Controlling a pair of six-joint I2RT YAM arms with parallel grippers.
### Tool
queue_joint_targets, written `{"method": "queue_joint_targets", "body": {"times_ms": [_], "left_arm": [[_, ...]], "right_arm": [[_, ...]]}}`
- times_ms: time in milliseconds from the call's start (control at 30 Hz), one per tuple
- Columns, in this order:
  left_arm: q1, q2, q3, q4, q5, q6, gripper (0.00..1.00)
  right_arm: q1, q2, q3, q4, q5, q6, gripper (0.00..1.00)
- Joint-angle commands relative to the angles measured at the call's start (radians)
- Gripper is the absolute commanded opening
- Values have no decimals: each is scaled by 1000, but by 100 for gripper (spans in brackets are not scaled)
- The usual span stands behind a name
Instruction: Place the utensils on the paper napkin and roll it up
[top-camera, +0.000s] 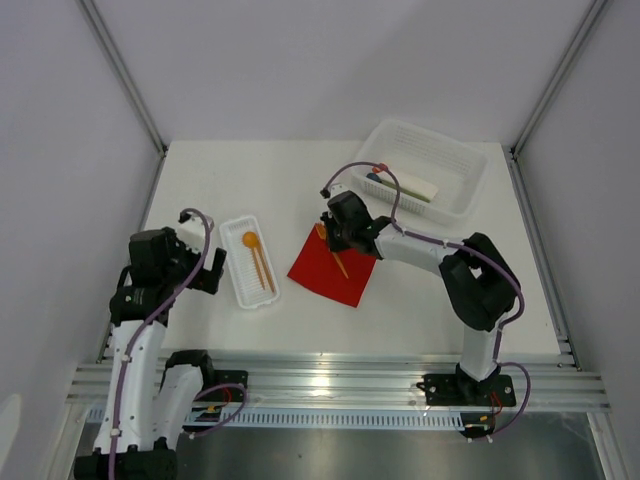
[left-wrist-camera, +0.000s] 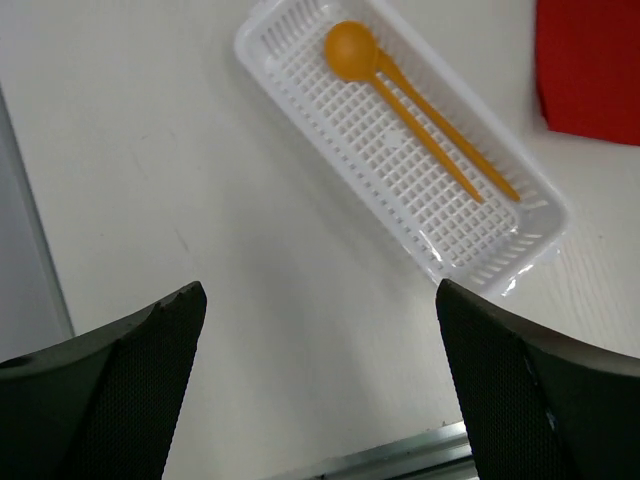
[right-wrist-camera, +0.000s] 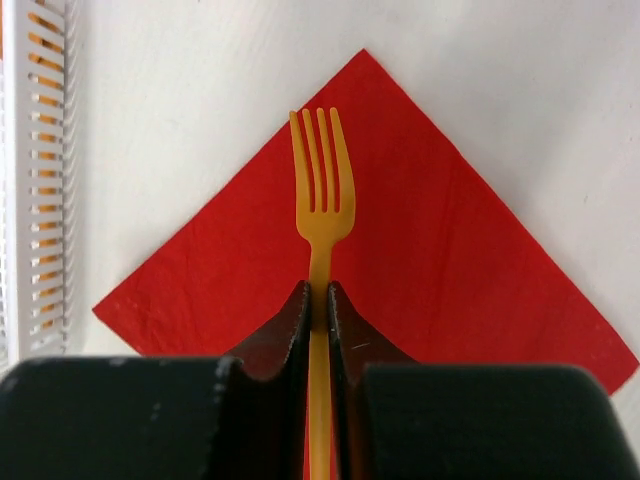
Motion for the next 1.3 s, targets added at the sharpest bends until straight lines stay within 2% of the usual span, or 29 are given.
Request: {"method": "queue_joint_targets", "body": {"times_ms": [0,133,500,900,1267], "left_arm": [[-40,-42,-104,30,98,19,99],[-63,-44,-183,146,21,-27,99],[-63,-13,-212,192,-60,-47,99],[-63,-22,-221,198,-77,-53,99],[-63,-26,-221,200,-77,-53,99]], "right_arm": [[-10,41,24,92,0,30,0],[-7,63,13,141,-9,40,0],[4,149,30,211,-13,92,0],[10,158,23,245,46,136,0],[18,185,36,210,72,124,0]]}}
